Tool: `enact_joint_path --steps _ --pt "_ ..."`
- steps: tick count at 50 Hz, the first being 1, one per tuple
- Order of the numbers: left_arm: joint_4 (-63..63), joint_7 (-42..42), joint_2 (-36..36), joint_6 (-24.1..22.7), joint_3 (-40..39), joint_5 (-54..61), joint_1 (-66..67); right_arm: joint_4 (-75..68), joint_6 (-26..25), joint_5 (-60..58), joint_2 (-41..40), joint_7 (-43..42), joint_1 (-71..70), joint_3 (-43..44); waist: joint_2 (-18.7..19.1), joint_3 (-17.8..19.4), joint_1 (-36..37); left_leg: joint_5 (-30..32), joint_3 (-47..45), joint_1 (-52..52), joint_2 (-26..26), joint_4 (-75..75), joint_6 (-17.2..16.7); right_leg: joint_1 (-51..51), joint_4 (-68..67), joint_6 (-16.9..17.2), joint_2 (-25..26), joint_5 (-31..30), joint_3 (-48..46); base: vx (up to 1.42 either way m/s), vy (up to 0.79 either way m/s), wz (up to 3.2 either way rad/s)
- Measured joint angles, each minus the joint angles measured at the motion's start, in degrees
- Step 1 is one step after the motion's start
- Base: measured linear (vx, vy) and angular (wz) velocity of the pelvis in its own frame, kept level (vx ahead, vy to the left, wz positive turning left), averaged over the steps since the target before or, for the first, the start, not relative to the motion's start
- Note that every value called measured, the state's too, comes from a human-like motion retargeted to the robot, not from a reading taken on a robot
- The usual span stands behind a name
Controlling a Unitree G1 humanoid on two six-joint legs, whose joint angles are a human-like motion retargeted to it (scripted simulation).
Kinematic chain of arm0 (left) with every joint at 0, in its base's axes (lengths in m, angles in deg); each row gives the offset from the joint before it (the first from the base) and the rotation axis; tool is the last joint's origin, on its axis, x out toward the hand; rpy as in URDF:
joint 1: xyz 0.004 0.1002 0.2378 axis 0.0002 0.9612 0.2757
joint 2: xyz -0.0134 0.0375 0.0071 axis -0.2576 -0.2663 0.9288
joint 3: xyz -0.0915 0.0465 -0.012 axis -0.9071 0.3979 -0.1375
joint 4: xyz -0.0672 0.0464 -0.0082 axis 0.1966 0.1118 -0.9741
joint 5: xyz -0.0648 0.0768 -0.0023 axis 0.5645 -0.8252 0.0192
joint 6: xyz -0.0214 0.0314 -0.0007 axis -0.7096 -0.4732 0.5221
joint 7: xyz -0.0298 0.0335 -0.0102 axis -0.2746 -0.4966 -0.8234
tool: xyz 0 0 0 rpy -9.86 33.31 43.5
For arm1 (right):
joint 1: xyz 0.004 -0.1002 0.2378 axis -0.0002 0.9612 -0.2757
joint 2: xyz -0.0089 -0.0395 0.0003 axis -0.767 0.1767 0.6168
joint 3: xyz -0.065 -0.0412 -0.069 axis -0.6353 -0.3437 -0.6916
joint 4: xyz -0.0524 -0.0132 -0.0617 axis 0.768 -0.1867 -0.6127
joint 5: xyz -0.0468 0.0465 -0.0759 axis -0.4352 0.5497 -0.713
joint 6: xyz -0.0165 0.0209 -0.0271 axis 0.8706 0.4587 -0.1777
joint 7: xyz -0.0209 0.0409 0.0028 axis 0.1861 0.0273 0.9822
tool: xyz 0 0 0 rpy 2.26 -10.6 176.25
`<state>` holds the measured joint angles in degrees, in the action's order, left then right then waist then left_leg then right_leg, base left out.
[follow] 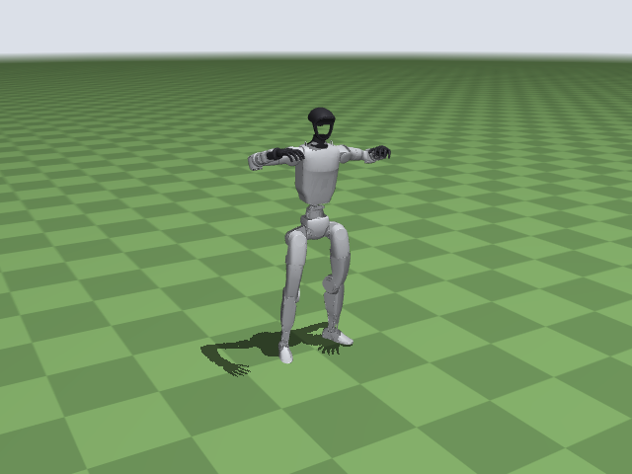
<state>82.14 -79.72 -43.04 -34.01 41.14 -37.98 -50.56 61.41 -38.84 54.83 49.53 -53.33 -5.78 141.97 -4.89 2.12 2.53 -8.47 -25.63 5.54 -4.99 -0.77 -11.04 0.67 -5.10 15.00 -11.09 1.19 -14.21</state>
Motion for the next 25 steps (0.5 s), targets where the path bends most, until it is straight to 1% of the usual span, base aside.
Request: enact_joint_path --steps 12,25 --pt "-0.58 0.3 -1.14 0.2 -0.31 0.39 0.33 0.54 -0.14 0.5 0.5 0.48 3.87 3.47 0.51 0.26 0.58 -0.01 -0.78 0.3 -0.07 -0.03 0.19 0.19 -0.03 0.0 0.18 -0.18 0.8 0.0 0.0 0.0" --pt "-1.91 0.29 -1.44 0.5 -1.08 0.72 0.95 0.57 -0.31 0.88 1.01 0.98 4.12 3.43 0.54 0.76 0.39 0.17 -0.78 0.25 -0.01 0.01 0.25 0.26 -0.06 0.0 0.13 -0.16 0.86 0.0 0.0 0.0"
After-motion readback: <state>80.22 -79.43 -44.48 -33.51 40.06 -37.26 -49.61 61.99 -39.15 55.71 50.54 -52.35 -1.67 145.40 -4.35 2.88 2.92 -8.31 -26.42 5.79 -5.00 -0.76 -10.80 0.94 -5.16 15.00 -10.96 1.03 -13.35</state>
